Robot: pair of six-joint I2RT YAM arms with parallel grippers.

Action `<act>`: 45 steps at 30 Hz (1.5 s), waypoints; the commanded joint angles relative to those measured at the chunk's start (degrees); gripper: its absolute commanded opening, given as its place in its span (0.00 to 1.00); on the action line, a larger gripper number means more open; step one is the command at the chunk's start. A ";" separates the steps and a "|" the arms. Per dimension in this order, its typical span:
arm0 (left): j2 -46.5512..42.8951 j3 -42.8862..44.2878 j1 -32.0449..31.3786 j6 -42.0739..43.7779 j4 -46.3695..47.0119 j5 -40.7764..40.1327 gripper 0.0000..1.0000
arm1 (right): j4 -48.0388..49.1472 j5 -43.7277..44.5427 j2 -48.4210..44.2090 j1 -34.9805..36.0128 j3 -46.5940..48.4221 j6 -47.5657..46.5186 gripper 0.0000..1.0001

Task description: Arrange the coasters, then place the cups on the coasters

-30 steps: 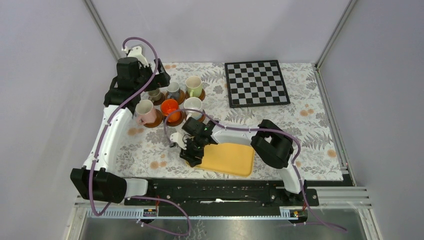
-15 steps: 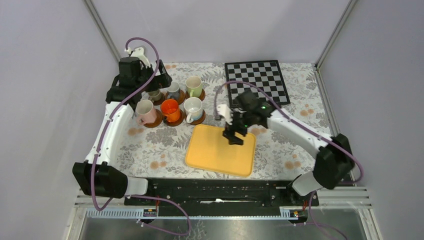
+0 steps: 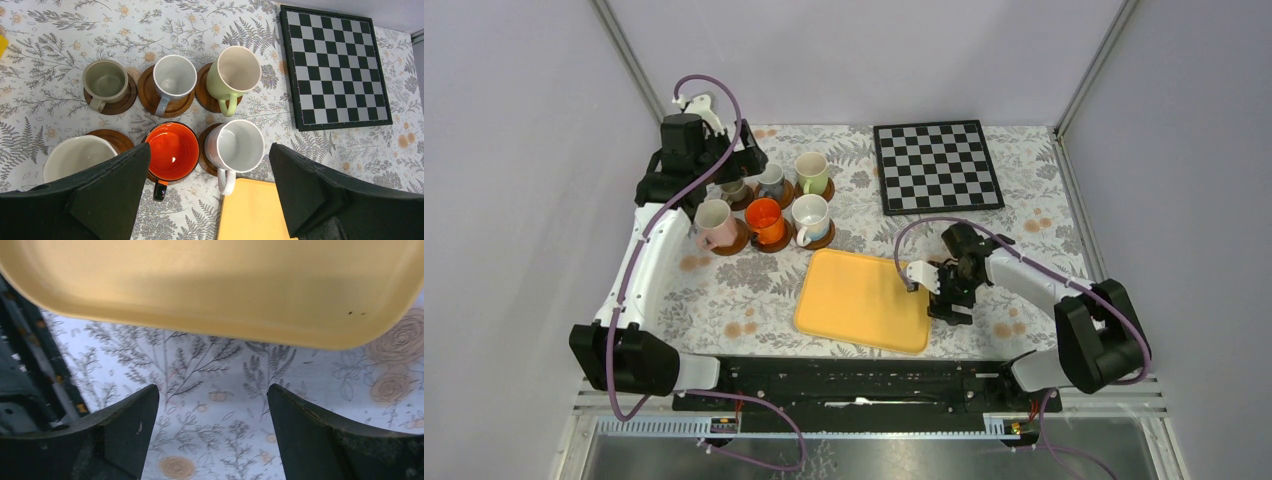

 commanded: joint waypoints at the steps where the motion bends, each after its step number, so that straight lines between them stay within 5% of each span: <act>1: -0.46 1.68 0.62 -0.83 1.36 1.17 0.99 | 5.87 0.62 2.83 -0.71 -0.01 -4.22 0.87; 18: -0.22 0.25 1.93 -1.69 1.85 2.41 0.99 | 9.25 -5.32 16.81 -0.11 9.21 -13.10 0.89; 35: 1.12 -0.03 3.60 -2.76 2.27 4.82 0.99 | 13.17 -3.55 17.38 10.57 7.12 6.78 0.96; 45: 1.08 0.90 3.97 3.76 0.17 10.76 0.99 | 10.37 -0.81 10.64 10.69 0.50 9.03 0.97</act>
